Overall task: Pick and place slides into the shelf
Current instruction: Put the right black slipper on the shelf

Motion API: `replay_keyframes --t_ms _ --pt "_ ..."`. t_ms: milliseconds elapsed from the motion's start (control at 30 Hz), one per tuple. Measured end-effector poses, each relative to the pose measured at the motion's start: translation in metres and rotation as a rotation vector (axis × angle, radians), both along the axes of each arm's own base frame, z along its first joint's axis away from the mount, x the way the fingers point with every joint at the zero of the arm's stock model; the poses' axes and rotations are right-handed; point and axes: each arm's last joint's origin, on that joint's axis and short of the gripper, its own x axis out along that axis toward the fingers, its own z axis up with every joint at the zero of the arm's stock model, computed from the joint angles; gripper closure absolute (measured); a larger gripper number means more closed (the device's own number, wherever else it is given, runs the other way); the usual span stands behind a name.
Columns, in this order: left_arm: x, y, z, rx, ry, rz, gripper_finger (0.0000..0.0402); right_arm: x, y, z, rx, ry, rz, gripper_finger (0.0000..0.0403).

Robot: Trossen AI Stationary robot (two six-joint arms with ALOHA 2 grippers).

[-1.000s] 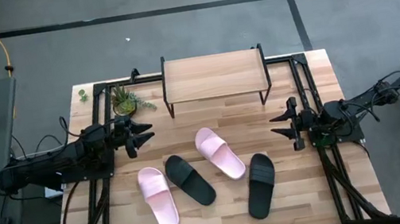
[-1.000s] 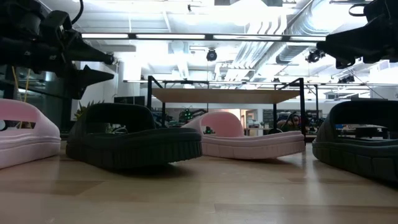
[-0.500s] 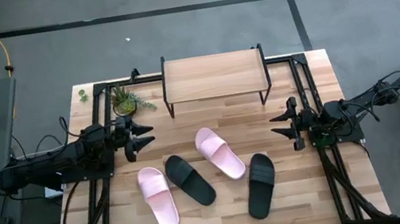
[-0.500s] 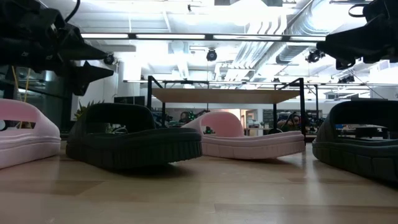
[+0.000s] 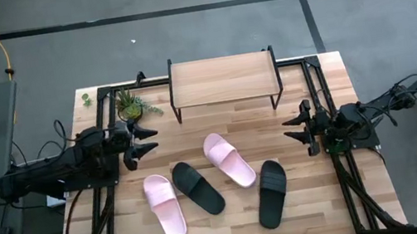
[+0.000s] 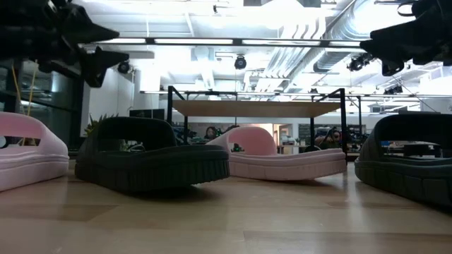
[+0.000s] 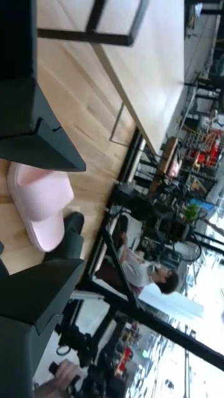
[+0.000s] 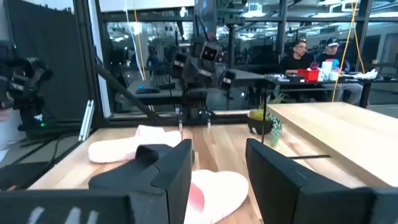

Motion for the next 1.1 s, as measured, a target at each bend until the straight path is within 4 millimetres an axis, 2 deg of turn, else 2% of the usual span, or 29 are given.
replay_keyframes --t_ms 500,800,967,1100 --pt "-0.001 -0.002 0.019 -0.012 -0.104 -0.067 0.0177 -0.002 0.0 0.013 -0.026 -0.079 0.005 0.026" --pt "0.004 -0.001 0.025 0.007 -0.158 -0.075 0.0177 -0.003 0.0 0.047 -0.04 -0.038 0.025 0.026" --pt "0.013 -0.001 0.027 -0.009 -0.139 -0.118 0.0177 0.007 0.003 0.062 -0.046 0.017 0.035 0.026" --pt "0.022 -0.006 0.04 -0.012 -0.125 -0.175 0.0177 0.019 0.007 0.076 -0.069 0.067 0.036 0.026"
